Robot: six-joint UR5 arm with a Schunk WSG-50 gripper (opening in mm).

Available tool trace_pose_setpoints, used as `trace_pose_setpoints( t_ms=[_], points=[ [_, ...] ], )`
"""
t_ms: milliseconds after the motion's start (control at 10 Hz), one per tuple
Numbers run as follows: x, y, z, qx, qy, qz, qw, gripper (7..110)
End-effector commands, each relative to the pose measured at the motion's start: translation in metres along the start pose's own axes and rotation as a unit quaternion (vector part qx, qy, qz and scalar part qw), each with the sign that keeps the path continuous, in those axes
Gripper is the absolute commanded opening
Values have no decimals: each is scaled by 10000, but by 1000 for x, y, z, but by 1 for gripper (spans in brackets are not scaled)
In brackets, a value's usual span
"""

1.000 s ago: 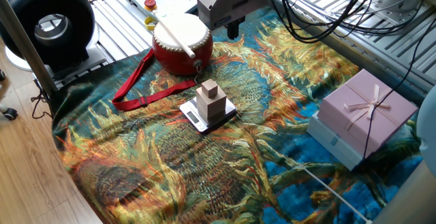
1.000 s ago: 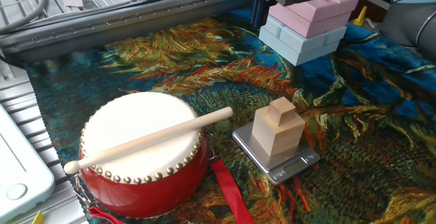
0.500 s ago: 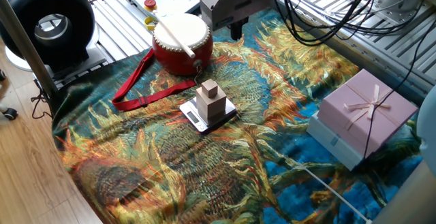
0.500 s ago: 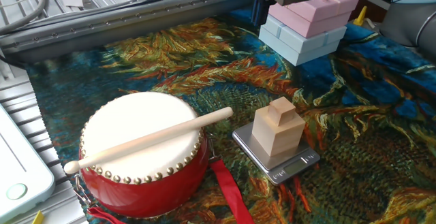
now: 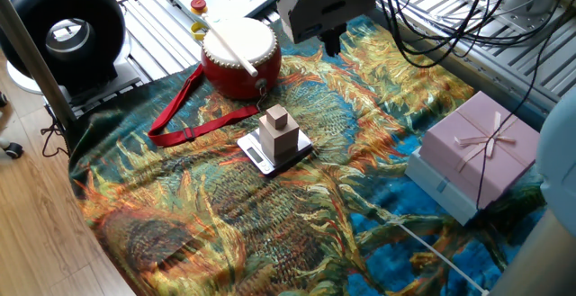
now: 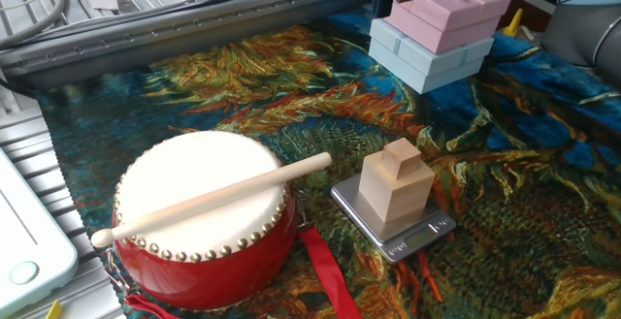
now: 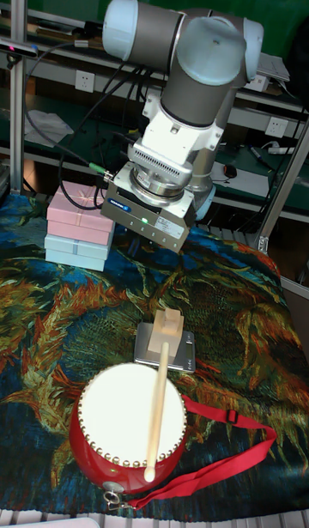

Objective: Play the drum

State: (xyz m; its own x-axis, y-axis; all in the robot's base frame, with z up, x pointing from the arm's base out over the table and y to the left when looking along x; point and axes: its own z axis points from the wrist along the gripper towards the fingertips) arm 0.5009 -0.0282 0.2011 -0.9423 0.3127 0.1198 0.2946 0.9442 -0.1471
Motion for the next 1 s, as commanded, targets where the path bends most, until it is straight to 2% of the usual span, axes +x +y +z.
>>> trace_pose_setpoints(
  t_ms=[0,300,500,900],
  points=[
    [-12,30,-3,-615,-250,35,9978,7],
    [-13,28,-3,-577,-253,262,9977,7],
    [-19,34,-4,-709,-366,313,9963,7],
    [-25,30,-4,-631,-489,189,9966,7]
  ],
)
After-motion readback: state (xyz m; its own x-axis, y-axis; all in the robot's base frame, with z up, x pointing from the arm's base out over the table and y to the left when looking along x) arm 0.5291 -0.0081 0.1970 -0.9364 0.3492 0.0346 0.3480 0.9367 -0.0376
